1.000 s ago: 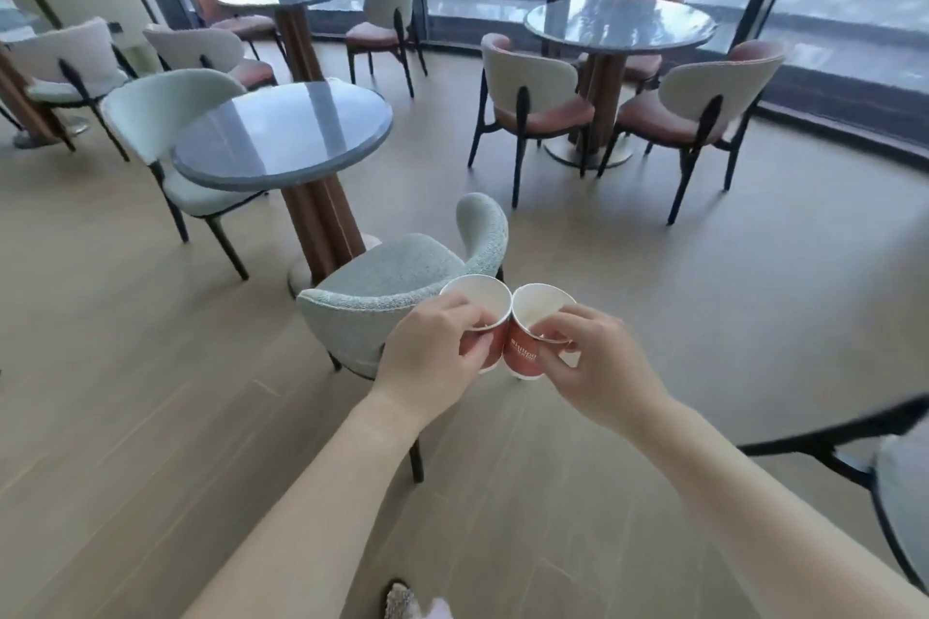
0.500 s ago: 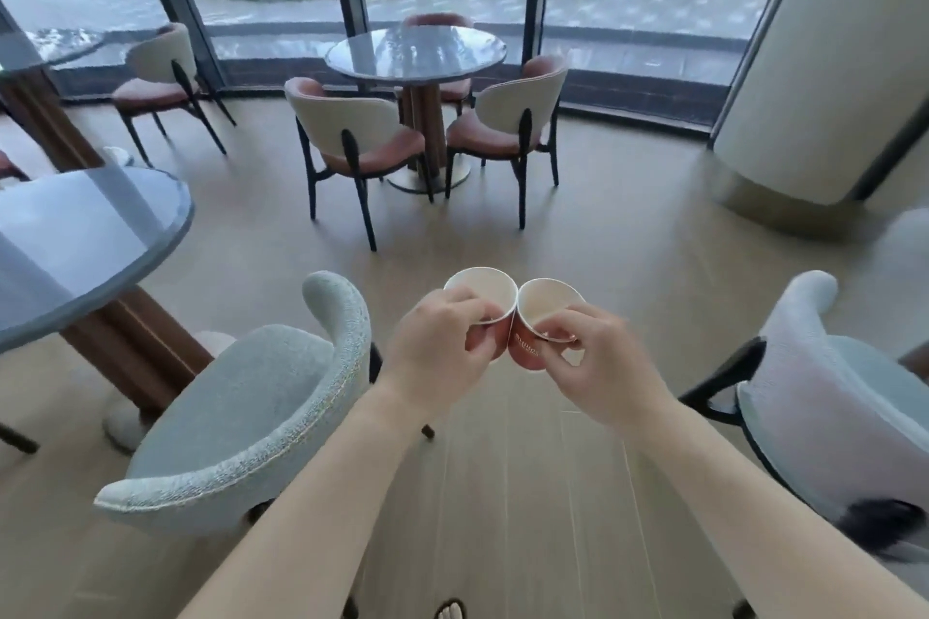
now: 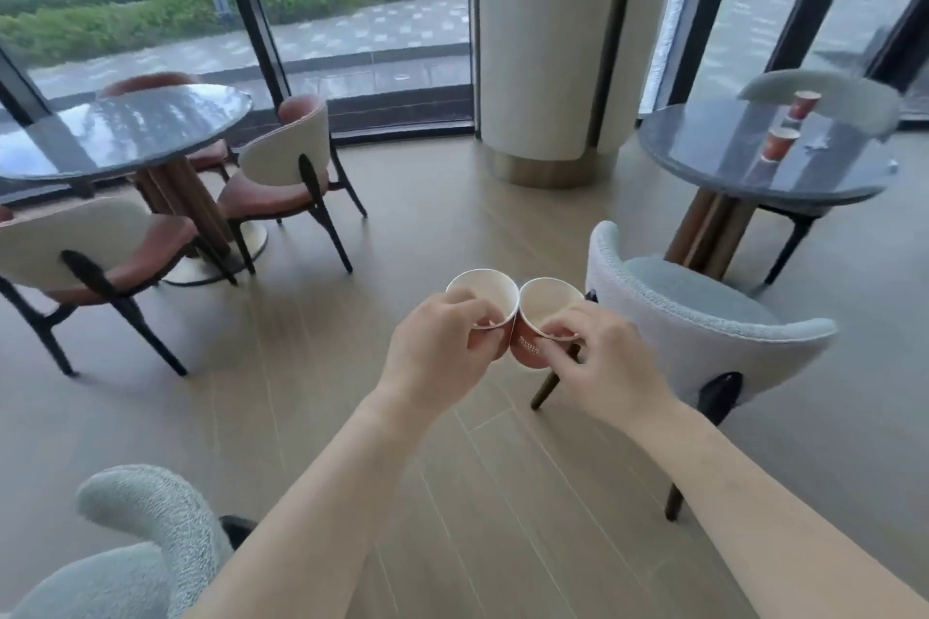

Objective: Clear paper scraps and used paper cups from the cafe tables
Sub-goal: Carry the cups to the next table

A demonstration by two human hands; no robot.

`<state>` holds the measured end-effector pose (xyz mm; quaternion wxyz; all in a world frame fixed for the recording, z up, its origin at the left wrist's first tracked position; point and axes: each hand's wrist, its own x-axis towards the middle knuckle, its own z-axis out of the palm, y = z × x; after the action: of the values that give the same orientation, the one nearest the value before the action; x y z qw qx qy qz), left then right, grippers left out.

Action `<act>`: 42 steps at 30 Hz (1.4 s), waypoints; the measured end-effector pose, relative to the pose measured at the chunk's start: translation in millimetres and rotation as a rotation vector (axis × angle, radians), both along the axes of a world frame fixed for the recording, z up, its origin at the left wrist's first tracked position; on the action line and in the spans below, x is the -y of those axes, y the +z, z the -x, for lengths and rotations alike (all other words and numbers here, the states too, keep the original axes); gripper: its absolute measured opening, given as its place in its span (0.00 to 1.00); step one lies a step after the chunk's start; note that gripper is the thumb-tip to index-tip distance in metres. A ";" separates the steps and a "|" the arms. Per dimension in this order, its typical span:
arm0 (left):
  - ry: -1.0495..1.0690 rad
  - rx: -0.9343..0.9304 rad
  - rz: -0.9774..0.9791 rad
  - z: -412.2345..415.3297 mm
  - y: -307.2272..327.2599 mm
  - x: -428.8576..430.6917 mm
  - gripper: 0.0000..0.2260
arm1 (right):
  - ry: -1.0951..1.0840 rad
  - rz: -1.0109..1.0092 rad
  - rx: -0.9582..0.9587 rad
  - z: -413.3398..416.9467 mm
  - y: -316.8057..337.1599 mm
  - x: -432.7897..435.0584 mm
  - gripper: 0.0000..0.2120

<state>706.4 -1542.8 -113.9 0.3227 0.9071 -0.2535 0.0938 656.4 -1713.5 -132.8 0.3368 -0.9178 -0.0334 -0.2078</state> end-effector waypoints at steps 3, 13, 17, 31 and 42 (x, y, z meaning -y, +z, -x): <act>-0.125 -0.011 0.014 -8.2 0.6 32.6 0.05 | -0.121 0.009 -0.001 9.2 -2.5 26.5 0.02; -0.485 -0.037 -0.001 -4.5 0.7 167.5 0.06 | -0.494 -0.004 -0.023 62.7 -10.1 131.8 0.04; -0.552 -0.025 -0.039 6.1 -6.0 233.4 0.07 | -0.577 -0.025 -0.031 85.1 -17.2 187.4 0.05; -0.727 -0.084 -0.067 83.0 -38.3 513.8 0.08 | -0.727 -0.040 -0.096 186.3 -42.3 445.8 0.02; -0.776 -0.113 -0.098 60.5 -58.6 650.3 0.07 | -0.764 -0.070 -0.097 171.3 -57.2 573.9 0.06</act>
<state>645.9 -2193.1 -172.4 0.3039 0.7618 -0.5637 -0.0975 485.2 -2287.4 -190.1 0.2676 -0.8608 0.3339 -0.2756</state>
